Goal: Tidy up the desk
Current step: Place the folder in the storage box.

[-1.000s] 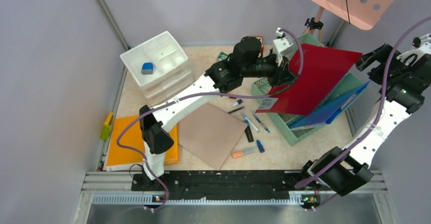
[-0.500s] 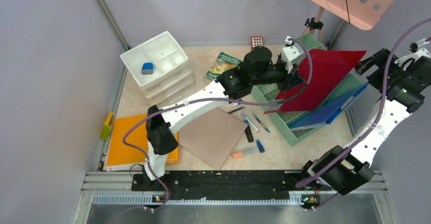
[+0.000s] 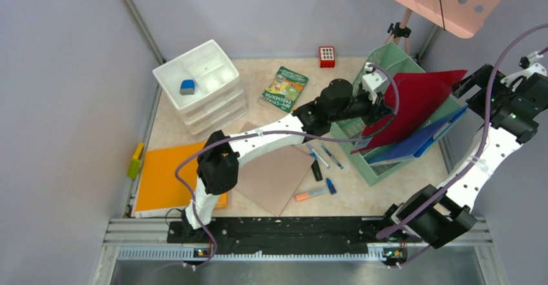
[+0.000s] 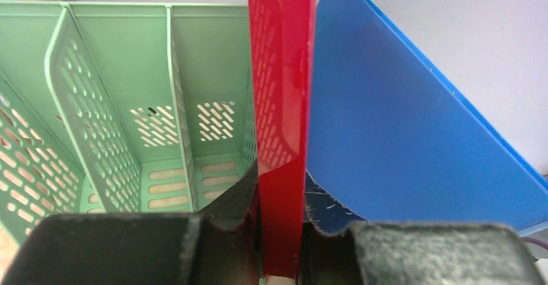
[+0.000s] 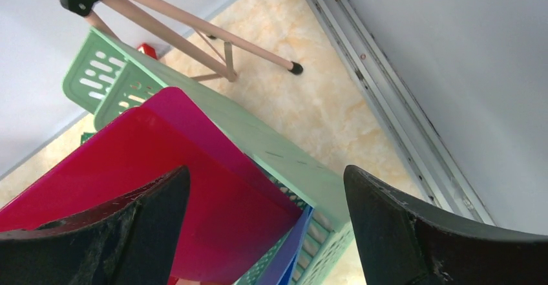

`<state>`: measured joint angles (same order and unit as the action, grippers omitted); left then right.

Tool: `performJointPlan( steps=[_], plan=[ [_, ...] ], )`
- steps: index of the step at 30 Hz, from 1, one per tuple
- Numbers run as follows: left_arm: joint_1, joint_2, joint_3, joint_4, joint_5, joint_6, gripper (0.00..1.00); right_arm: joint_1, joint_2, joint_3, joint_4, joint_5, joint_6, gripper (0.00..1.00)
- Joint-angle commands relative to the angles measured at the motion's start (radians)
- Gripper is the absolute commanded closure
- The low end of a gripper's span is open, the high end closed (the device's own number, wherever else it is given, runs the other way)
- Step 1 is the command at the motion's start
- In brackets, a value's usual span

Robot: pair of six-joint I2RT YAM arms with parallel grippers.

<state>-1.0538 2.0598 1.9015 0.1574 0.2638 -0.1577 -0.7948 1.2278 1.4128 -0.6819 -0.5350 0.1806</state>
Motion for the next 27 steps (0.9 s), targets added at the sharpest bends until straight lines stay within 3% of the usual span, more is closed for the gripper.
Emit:
performJointPlan(
  steps=[1,9,27],
  plan=[
    [-0.015,-0.013,-0.077,0.258,0.017,-0.023,1.0,0.0,-0.022,-0.032,0.019,-0.009,-0.015,0.12],
    [-0.035,-0.02,-0.125,0.304,0.029,-0.002,1.0,0.0,-0.033,-0.084,0.046,-0.033,-0.023,0.12],
    [-0.041,0.038,0.032,0.32,0.164,-0.051,1.0,0.0,-0.022,-0.143,0.057,-0.146,-0.005,0.13]
  ],
)
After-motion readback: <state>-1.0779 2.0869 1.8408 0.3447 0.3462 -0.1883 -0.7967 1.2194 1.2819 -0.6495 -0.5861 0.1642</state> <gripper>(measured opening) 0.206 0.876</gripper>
